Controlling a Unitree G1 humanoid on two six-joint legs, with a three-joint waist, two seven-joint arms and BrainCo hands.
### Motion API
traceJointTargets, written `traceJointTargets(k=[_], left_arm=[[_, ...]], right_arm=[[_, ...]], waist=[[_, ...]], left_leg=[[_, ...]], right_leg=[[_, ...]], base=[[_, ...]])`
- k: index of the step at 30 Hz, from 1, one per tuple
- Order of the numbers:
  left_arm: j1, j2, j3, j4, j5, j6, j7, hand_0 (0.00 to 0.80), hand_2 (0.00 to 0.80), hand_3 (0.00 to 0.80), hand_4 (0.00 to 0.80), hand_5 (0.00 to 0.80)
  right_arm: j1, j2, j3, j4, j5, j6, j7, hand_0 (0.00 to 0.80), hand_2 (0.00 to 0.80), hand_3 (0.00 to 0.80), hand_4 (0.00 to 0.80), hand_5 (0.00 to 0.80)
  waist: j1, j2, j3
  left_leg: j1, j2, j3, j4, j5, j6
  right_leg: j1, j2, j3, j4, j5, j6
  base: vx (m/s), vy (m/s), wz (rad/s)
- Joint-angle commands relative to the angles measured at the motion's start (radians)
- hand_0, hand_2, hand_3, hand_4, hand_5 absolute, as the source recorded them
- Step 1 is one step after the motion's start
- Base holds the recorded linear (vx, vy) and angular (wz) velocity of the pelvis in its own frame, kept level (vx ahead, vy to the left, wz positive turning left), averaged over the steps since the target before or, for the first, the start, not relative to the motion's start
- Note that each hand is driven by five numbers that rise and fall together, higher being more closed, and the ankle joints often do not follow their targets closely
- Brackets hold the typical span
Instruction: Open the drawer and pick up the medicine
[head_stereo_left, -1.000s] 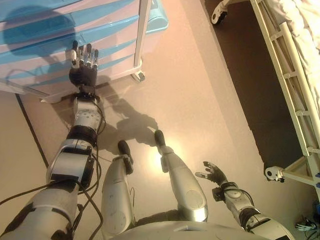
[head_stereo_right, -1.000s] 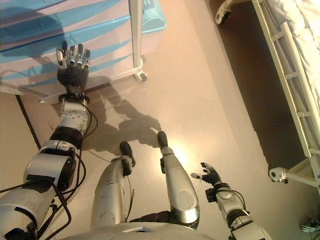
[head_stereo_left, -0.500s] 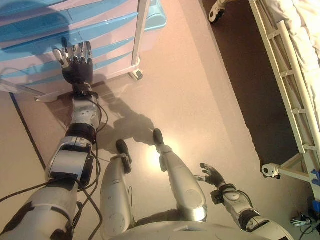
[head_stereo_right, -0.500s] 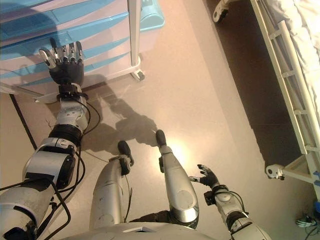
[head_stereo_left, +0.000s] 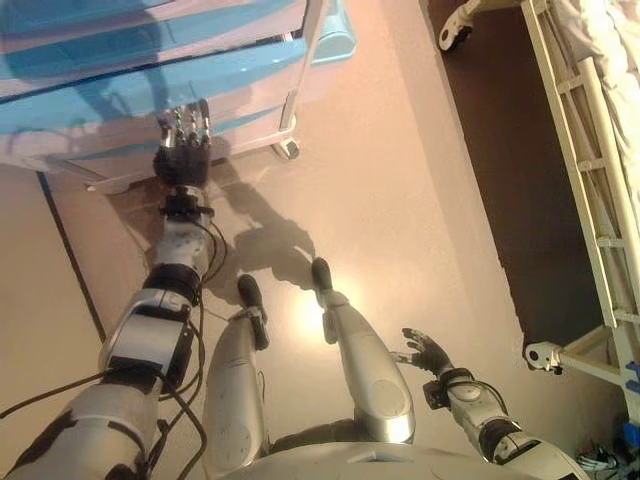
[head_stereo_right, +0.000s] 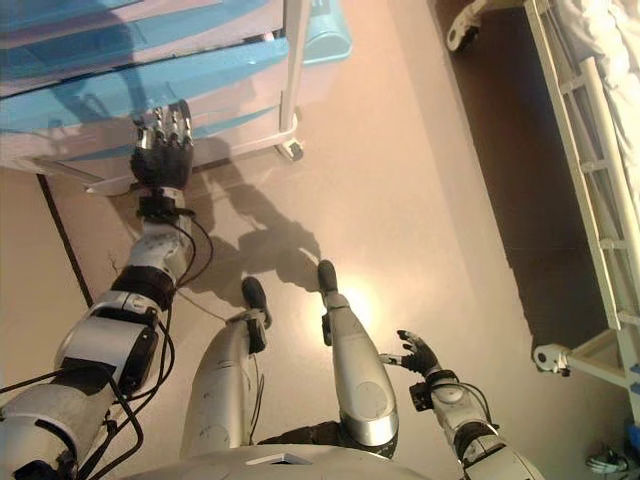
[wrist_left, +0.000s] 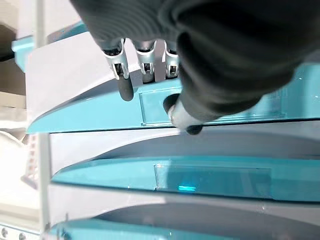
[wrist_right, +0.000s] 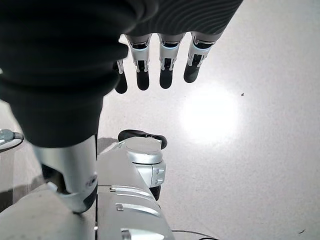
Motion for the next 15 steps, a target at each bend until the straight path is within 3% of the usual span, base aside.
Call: traceJointTargets(k=[1, 5, 9, 11, 14, 15], left_arm=[[-0.158, 0.079, 0.014, -0.552, 0.041, 0.012, -0.422, 0.800, 0.800, 0.800, 0.800, 0.800], [0.029, -0.012, 0.005, -0.643, 0.002, 0.070, -0.420, 0.800, 0.800, 0.800, 0.800, 0.800], [0.263, -0.126, -0.025, -0.638, 0.045, 0.154, -0.461, 0.800, 0.800, 0.800, 0.800, 0.800], [0.385, -0.170, -0.033, -0.573, 0.081, 0.208, -0.478, 0.800, 0.800, 0.800, 0.800, 0.800], [0.529, -0.174, 0.004, -0.398, 0.127, 0.332, -0.492, 0.800, 0.800, 0.800, 0.800, 0.800], [0.570, -0.174, 0.022, -0.324, 0.102, 0.409, -0.498, 0.800, 0.800, 0.800, 0.800, 0.800]], right_arm=[[0.029, -0.030, 0.030, -0.063, -0.040, 0.015, -0.017, 0.000, 0.000, 0.000, 0.000, 0.000], [0.009, -0.025, 0.033, -0.094, -0.061, 0.060, -0.039, 0.000, 0.000, 0.000, 0.000, 0.000], [-0.016, -0.028, 0.019, -0.098, -0.103, 0.093, -0.046, 0.000, 0.000, 0.000, 0.000, 0.000], [-0.027, -0.039, -0.001, -0.096, -0.131, 0.106, -0.043, 0.000, 0.000, 0.000, 0.000, 0.000], [-0.041, -0.065, -0.036, -0.088, -0.153, 0.114, -0.028, 0.000, 0.000, 0.000, 0.000, 0.000], [-0.045, -0.077, -0.050, -0.086, -0.156, 0.114, -0.021, 0.000, 0.000, 0.000, 0.000, 0.000]], waist=[[0.100, 0.014, -0.037], [0.146, 0.027, -0.055], [0.196, 0.044, -0.079], [0.221, 0.055, -0.093], [0.254, 0.070, -0.114], [0.268, 0.075, -0.121]], left_leg=[[0.072, -0.067, -0.047, -0.032, -0.117, -0.003], [0.115, -0.071, -0.107, -0.103, -0.065, -0.032], [0.168, -0.065, -0.170, -0.167, -0.025, -0.058], [0.200, -0.058, -0.192, -0.197, -0.006, -0.074], [0.240, -0.046, -0.197, -0.236, 0.021, -0.098], [0.252, -0.043, -0.201, -0.249, 0.029, -0.102]], right_leg=[[0.038, 0.057, -0.031, 0.037, -0.071, -0.064], [0.092, 0.060, -0.081, 0.027, -0.095, -0.089], [0.155, 0.063, -0.129, 0.000, -0.109, -0.103], [0.196, 0.063, -0.150, -0.026, -0.109, -0.106], [0.255, 0.061, -0.187, -0.074, -0.103, -0.107], [0.274, 0.062, -0.202, -0.089, -0.101, -0.107]], base=[[-0.068, -0.147, 0.19], [-0.073, -0.153, 0.29], [-0.062, -0.177, 0.36], [-0.028, -0.163, 0.44], [-0.029, -0.166, 0.43], [-0.029, -0.118, 0.38]])
